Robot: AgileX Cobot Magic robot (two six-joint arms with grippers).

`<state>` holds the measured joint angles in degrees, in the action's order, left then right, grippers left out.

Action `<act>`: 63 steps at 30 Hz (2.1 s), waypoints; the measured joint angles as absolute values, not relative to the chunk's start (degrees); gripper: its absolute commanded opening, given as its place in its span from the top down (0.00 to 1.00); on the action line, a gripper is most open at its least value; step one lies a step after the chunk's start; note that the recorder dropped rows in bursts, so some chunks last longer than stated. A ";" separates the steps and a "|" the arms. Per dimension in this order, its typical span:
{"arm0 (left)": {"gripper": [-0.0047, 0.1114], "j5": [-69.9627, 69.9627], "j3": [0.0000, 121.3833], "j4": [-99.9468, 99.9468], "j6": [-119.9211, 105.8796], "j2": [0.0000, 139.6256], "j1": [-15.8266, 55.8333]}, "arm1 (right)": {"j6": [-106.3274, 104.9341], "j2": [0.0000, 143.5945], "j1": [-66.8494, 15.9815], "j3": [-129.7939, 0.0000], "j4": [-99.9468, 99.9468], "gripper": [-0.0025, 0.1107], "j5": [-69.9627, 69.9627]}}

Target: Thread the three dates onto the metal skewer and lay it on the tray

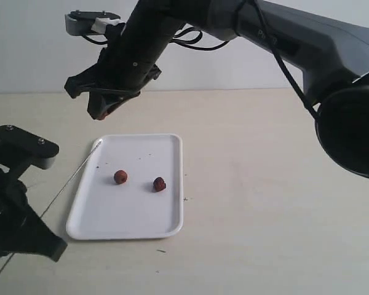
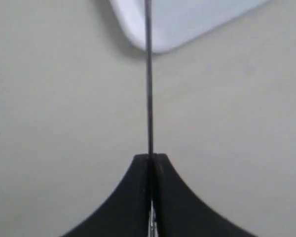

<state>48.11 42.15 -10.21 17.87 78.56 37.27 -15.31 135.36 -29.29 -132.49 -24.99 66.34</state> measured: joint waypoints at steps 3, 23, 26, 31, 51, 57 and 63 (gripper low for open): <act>0.96 37.67 38.89 -10.01 21.26 78.45 37.27 | -13.90 135.36 -29.29 -132.49 -25.20 0.79 63.73; 0.96 8.77 29.61 -9.87 32.86 77.87 32.29 | -9.90 135.36 -28.00 -132.44 -26.92 0.79 52.82; 0.96 8.65 29.61 -9.87 33.00 77.87 31.60 | -9.90 135.36 -28.00 -132.44 -29.27 0.79 51.17; 0.96 7.75 29.61 -9.87 33.10 77.87 31.60 | -9.90 135.36 -28.00 -132.44 -32.07 0.79 47.92; 0.96 -1.57 29.61 -9.87 34.72 77.87 31.31 | -10.34 135.33 -28.00 -132.44 -35.85 0.79 43.56; 0.96 -1.69 29.61 -9.87 35.57 77.87 28.51 | -10.72 135.33 -28.00 -132.44 -36.16 0.79 43.31; 0.96 -1.80 29.61 -9.87 35.57 77.87 28.05 | -10.96 135.33 -28.00 -132.44 -37.63 0.79 42.98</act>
